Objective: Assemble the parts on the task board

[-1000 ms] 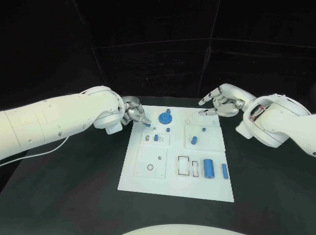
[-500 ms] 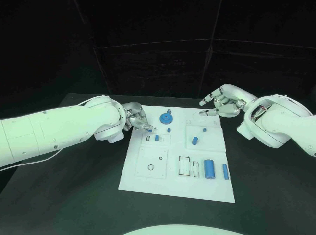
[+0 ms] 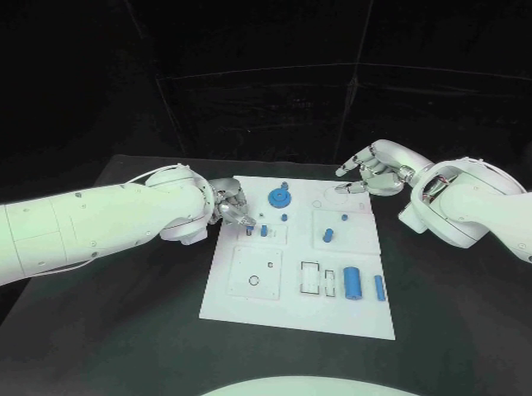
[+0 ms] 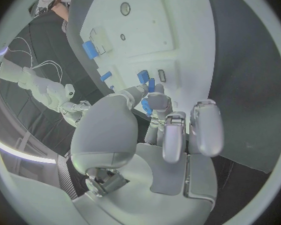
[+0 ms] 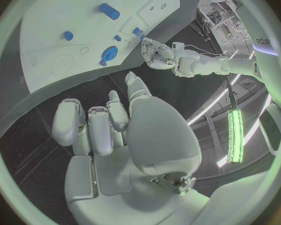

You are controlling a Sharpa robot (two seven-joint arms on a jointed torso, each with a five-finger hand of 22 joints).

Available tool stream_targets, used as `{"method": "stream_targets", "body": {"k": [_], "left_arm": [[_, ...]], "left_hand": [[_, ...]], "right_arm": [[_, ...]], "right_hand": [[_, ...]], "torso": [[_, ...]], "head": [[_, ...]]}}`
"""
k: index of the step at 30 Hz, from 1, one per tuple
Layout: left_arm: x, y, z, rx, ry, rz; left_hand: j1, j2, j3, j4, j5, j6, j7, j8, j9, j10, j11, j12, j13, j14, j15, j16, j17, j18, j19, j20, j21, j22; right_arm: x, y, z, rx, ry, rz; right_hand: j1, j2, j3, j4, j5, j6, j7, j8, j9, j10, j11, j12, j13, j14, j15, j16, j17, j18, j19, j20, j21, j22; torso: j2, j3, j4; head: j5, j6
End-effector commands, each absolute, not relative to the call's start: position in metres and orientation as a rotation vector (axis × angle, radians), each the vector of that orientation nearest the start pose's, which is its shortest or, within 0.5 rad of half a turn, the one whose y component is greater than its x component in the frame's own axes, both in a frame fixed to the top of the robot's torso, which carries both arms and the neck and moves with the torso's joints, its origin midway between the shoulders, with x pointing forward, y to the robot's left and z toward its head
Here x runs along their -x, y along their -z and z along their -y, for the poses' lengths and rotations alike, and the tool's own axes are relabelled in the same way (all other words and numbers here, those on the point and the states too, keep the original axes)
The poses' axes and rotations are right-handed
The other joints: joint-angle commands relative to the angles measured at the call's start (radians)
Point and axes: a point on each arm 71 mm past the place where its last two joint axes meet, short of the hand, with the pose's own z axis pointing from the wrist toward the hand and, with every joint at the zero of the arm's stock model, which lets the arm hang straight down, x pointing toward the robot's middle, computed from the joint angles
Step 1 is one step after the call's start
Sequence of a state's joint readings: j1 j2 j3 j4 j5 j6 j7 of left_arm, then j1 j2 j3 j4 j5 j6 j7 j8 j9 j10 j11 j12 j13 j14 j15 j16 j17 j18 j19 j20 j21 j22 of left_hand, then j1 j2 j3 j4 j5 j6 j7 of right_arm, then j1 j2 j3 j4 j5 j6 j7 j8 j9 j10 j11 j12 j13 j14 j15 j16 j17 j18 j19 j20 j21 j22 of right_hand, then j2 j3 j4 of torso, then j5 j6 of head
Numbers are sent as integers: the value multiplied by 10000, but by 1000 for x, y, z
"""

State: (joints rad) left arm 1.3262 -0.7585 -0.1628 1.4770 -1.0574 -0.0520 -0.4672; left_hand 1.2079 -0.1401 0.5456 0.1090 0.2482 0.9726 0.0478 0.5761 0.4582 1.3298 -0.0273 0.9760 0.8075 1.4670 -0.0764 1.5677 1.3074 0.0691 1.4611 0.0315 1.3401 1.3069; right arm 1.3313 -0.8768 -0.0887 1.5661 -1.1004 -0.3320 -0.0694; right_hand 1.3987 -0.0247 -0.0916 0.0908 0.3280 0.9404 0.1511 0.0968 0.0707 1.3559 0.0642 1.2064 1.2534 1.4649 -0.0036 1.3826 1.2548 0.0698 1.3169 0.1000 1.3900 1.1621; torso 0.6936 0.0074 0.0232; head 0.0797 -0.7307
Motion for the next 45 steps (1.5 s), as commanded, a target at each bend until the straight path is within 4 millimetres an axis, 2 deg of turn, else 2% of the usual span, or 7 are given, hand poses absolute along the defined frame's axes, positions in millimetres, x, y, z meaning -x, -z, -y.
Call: {"method": "stream_targets", "body": {"k": [1, 9, 13, 18, 26, 42, 45], "left_arm": [[-497, 204, -193, 1380, 3676, -21790], [-499, 206, -191, 1373, 3416, -21857], [-500, 206, -190, 1386, 3367, -21854], [-501, 207, -188, 1378, 3322, -21870], [-503, 209, -186, 1314, 3271, -21930], [-501, 215, -183, 1069, 3074, -22295], [-501, 216, -183, 1055, 3021, -22342]], "left_hand": [[-42, -97, 1479, -1424, 253, 76, 4, 43, 24, 91, -18, 9, -9, 1038, -58, 31, 2634, -34, 26, -34, 10, 9], [-57, -104, 1484, -1428, 304, 79, 3, 47, 26, 98, -20, 5, -13, 1038, -59, 31, 2634, -33, 26, -35, 6, 7], [-57, -104, 1484, -1428, 304, 79, 3, 47, 26, 98, -20, 5, -13, 1038, -59, 31, 2634, -33, 26, -35, 6, 7], [-69, -106, 1485, -1425, 332, 81, 2, 50, 28, 108, -20, 15, -2, 1038, -60, 31, 2634, -37, 31, -36, 16, 19], [-73, -106, 1486, -1424, 339, 82, 1, 51, 28, 113, -19, 22, 6, 1038, -60, 31, 2634, -37, 32, -36, 17, 21], [-86, -107, 1486, -1421, 353, 84, 0, 54, 30, 120, -20, 24, 7, 1038, -61, 31, 2634, -41, 38, -37, 30, 36], [-87, -107, 1486, -1420, 355, 85, -1, 54, 30, 120, -20, 23, 5, 1038, -61, 31, 2634, -41, 39, -37, 31, 38]], "right_arm": [[-493, 136, 206, -1040, -8252, -16542], [-493, 136, 205, -1026, -8269, -16545], [-493, 136, 205, -1024, -8272, -16545], [-494, 136, 205, -1020, -8274, -16552], [-494, 136, 203, -993, -8299, -16575], [-493, 136, 203, -938, -8349, -16608], [-493, 136, 203, -928, -8358, -16615]], "right_hand": [[-12, 36, -30, 27, 39, 90, 1, 61, -2, -32, -17, -6, -8, 382, -82, -39, -16, 178, -86, -3, -42, -12], [-12, 36, -30, 27, 39, 90, 1, 61, -2, -32, -17, -6, -8, 382, -82, -39, -16, 178, -86, -3, -42, -12], [-12, 36, -30, 27, 39, 90, 1, 61, -2, -32, -17, -6, -8, 382, -82, -39, -16, 178, -86, -3, -42, -12], [7, 50, -30, 28, 56, 91, 1, 63, -3, -41, -18, -19, -20, 383, -84, -41, -14, 177, -83, -5, -44, -11], [7, 50, -30, 28, 56, 91, 1, 63, -3, -41, -18, -19, -20, 383, -84, -41, -14, 177, -83, -5, -44, -11], [3, 51, -36, 34, 52, 91, 1, 64, -3, -41, -17, -19, -20, 383, -84, -45, -20, 179, -87, -5, -48, -18], [3, 51, -36, 34, 52, 91, 1, 64, -3, -41, -17, -19, -20, 383, -84, -45, -20, 179, -87, -5, -48, -18]], "torso": [[-5, 4, -2], [3, -5, -10], [1, 6, -2], [3, 4, 4], [8, 9, -12], [-6, 4, 7], [-7, 14, 6]], "head": [[5, -21], [8, -36], [-1, -37], [-61, -43], [-40, -69], [-59, -129], [-48, -137]]}}
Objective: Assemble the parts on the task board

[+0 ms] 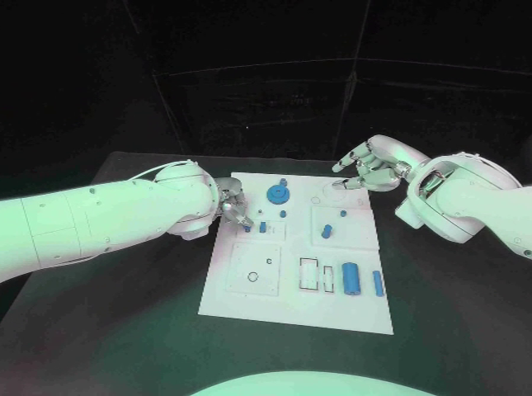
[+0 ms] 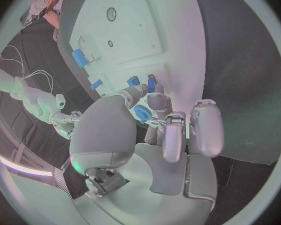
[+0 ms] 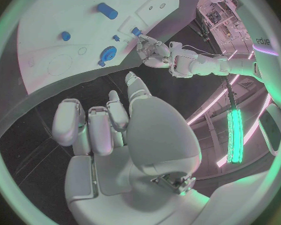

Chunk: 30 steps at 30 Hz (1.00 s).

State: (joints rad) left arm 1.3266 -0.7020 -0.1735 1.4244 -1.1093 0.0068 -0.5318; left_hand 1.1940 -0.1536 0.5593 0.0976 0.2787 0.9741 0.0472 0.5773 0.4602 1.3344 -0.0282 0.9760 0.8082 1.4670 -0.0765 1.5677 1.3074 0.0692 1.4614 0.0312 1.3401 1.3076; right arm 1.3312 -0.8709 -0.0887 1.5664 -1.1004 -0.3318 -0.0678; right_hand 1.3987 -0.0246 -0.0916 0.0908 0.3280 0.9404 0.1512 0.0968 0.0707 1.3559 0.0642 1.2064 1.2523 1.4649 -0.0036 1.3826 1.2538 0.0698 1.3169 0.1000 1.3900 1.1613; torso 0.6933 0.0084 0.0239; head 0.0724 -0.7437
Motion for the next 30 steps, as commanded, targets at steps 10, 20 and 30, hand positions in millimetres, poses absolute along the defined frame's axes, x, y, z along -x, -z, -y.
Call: {"method": "stream_targets", "body": {"k": [10, 20, 30], "left_arm": [[-500, 217, -184, 1008, 2866, -22495], [-500, 218, -184, 956, 2798, -22585], [-501, 218, -180, 972, 2847, -22670]], "left_hand": [[42, 26, 1351, -1307, 74, 75, 2, 48, 13, 77, -14, 15, -13, 1038, -60, 31, 2634, -47, 43, -34, 47, 50], [17, 19, 1349, -1304, 116, 80, -1, 56, 17, 94, -17, 31, 2, 1038, -61, 31, 2634, -42, 35, -35, 28, 31], [-563, 160, 282, -880, 82, 171, -185, 65, 0, 196, -155, 53, -56, 1038, -115, 31, 2634, -39, 43, -103, 14, 64]], "right_arm": [[-493, 136, 203, -920, -8357, -16642], [-493, 136, 203, -924, -8351, -16640], [-493, 136, 204, -944, -8336, -16623]], "right_hand": [[-12, 47, -51, 48, 41, 90, 2, 65, -4, -36, -15, -10, -3, 384, -83, -45, -5, 178, -84, -6, -49, -9], [-12, 47, -52, 48, 41, 90, 2, 65, -4, -36, -15, -10, -3, 384, -83, -45, -6, 178, -84, -6, -49, -9], [-16, 50, -61, 57, 21, 90, 2, 66, -4, -29, -15, 0, 4, 382, -83, -56, -21, 179, -85, -7, -52, -13]], "torso": [[-5, -1, 1], [2, 0, -3], [10, 2, -14]], "head": [[155, -47], [163, -46], [112, -72]]}}
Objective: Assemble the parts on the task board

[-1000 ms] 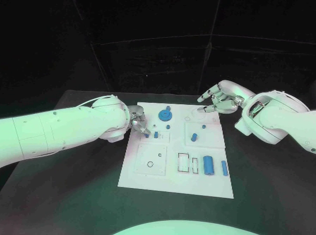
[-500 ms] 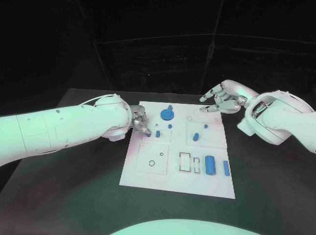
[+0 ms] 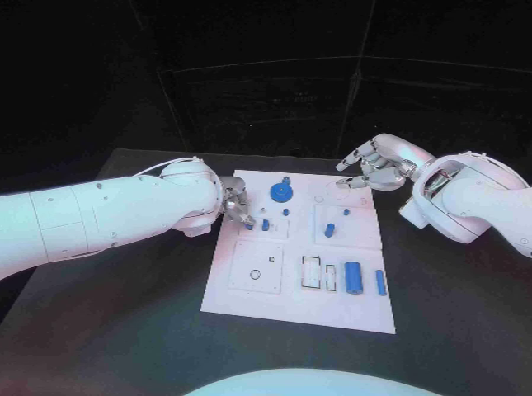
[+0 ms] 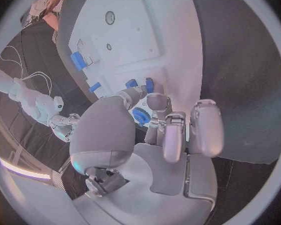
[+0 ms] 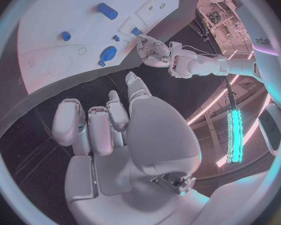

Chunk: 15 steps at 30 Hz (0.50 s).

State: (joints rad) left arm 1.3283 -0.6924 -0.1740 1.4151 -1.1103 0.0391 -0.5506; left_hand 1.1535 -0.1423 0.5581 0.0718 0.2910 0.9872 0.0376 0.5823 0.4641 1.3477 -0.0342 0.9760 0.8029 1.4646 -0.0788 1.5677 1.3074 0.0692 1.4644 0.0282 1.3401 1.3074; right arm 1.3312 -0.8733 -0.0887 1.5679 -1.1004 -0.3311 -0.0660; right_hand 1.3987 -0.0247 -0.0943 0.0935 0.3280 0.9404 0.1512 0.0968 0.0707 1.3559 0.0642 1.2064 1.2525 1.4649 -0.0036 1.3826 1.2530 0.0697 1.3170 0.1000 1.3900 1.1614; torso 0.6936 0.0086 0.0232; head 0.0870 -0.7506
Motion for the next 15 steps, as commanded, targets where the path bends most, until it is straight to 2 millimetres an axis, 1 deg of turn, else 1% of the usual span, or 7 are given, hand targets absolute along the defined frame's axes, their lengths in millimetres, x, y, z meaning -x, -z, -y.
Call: {"method": "stream_targets", "body": {"k": [1, 5, 10, 15], "left_arm": [[-502, 218, -179, 969, 2847, -22673], [-503, 219, -178, 958, 2821, -22698], [-504, 219, -178, 963, 2758, -22723], [-506, 219, -179, 993, 2690, -22724]], "left_hand": [[-187, 84, 145, -580, -49, 62, -86, 4, -52, 56, -84, 55, -4, 1061, -117, 31, 2634, -45, 15, -73, 14, 72], [-237, 193, -388, -447, -48, 130, -103, -66, -120, 40, -75, 81, 9, 1061, -140, 31, 2634, -54, 30, -91, 26, 106], [-296, 250, -878, -306, -52, 207, -107, -125, -181, 34, -83, 111, 23, 1061, -141, 31, 2634, -59, 40, -98, 34, 134], [-299, 286, -1130, -241, -54, 256, -112, -151, -211, 31, -87, 118, 19, 1061, -144, 31, 2634, -64, 52, -104, 50, 162]], "right_arm": [[-493, 136, 204, -946, -8336, -16622], [-493, 136, 204, -949, -8335, -16618], [-492, 136, 204, -951, -8339, -16607], [-492, 136, 203, -953, -8343, -16597]], "right_hand": [[-16, 51, -33, 29, 21, 90, 2, 66, -4, -29, -16, 0, 3, 381, -83, -56, -13, 179, -85, -7, -52, -15], [-22, 52, -41, 36, 2, 91, 2, 68, -4, -37, -15, -14, -9, 379, -83, -65, -24, 181, -89, -7, -57, -23], [-23, 52, -43, 38, -4, 91, 2, 68, -4, -37, -15, -15, -10, 374, -83, -80, -49, 185, -102, -7, -66, -43], [-23, 54, -45, 40, -8, 92, 1, 69, -4, -39, -16, -18, -14, 365, -83, -105, -89, 194, -129, -7, -86, -86]], "torso": [[4, 2, -6], [-7, 10, -12], [-4, -1, -3], [-7, 4, -3]], "head": [[-39, 4], [-30, -16], [-48, 0], [-52, 0]]}}
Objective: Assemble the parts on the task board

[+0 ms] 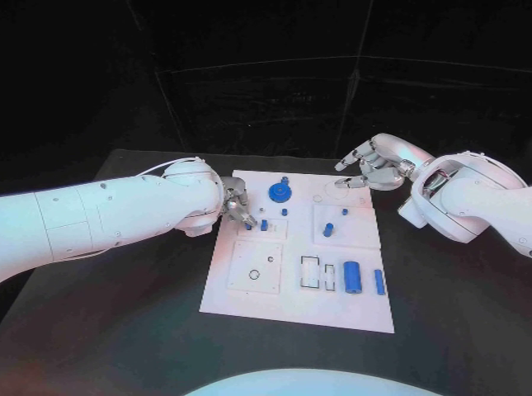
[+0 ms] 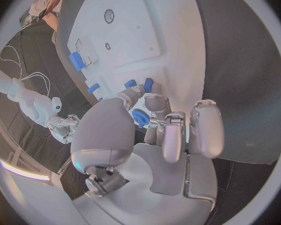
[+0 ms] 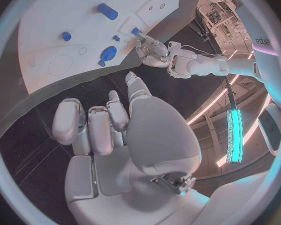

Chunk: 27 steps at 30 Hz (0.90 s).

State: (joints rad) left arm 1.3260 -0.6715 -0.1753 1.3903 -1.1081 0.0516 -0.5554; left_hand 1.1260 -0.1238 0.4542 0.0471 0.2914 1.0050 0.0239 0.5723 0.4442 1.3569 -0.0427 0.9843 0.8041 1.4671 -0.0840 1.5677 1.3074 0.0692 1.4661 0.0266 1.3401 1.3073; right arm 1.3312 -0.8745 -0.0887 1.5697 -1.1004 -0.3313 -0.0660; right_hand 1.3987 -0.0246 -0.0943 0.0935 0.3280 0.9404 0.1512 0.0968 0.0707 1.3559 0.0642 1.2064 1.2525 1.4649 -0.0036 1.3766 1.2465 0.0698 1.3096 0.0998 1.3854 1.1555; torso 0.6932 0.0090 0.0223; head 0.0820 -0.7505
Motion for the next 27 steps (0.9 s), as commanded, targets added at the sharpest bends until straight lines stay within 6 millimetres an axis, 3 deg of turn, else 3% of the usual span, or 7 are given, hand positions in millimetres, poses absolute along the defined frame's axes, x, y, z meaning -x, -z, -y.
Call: {"method": "stream_targets", "body": {"k": [1, 13, 20, 27], "left_arm": [[-506, 219, -179, 998, 2677, -22725], [-510, 220, -181, 1080, 2514, -22732], [-510, 220, -182, 1186, 2514, -22635], [-509, 217, -186, 1395, 2830, -22405]], "left_hand": [[-23, 108, -126, 16, -57, 85, 24, -55, -17, -59, -2, 41, 12, 1037, -92, 31, 2634, -66, 38, -88, 55, 170], [-79, 185, -688, 232, -56, 158, 23, -127, -87, -77, -3, 28, -31, 1037, -94, 31, 2634, -69, 44, -90, 52, 190], [-485, 126, -1793, 842, -80, 265, 51, -222, -179, -87, 21, 68, -27, 1037, -75, 31, 2634, -74, 55, -79, 57, 230], [-501, 212, -2451, 1291, -718, 310, 58, -280, -230, -105, 30, 91, -35, 1037, -74, 31, 2634, -70, 57, -73, 40, 238]], "right_arm": [[-492, 136, 203, -953, -8344, -16595], [-492, 136, 203, -961, -8343, -16584], [-492, 136, 204, -970, -8335, -16574], [-492, 136, 205, -987, -8323, -16547]], "right_hand": [[-24, 54, -45, 41, -9, 93, 1, 69, -4, -41, -15, -20, -16, 364, -83, -49, -30, 195, -60, -5, -43, -33], [-30, 55, -53, 49, -21, 93, 1, 70, -4, -63, -15, -56, -47, 347, -83, -97, -104, 211, -109, -5, -81, -112], [-43, 55, -68, 64, -37, 90, 2, 70, -5, -70, -14, -66, -56, 332, -83, -138, -162, 222, -143, -6, -109, -166], [-54, 54, -85, 79, -52, 80, 3, 67, -8, -83, -13, -85, -73, 319, -83, -170, -202, 232, -173, -6, -136, -216]], "torso": [[1, -1, 6], [4, -7, 10], [-1, -12, 14], [-2, -21, 17]], "head": [[-3, 4], [-9, -16], [-14, -21], [-27, -5]]}}
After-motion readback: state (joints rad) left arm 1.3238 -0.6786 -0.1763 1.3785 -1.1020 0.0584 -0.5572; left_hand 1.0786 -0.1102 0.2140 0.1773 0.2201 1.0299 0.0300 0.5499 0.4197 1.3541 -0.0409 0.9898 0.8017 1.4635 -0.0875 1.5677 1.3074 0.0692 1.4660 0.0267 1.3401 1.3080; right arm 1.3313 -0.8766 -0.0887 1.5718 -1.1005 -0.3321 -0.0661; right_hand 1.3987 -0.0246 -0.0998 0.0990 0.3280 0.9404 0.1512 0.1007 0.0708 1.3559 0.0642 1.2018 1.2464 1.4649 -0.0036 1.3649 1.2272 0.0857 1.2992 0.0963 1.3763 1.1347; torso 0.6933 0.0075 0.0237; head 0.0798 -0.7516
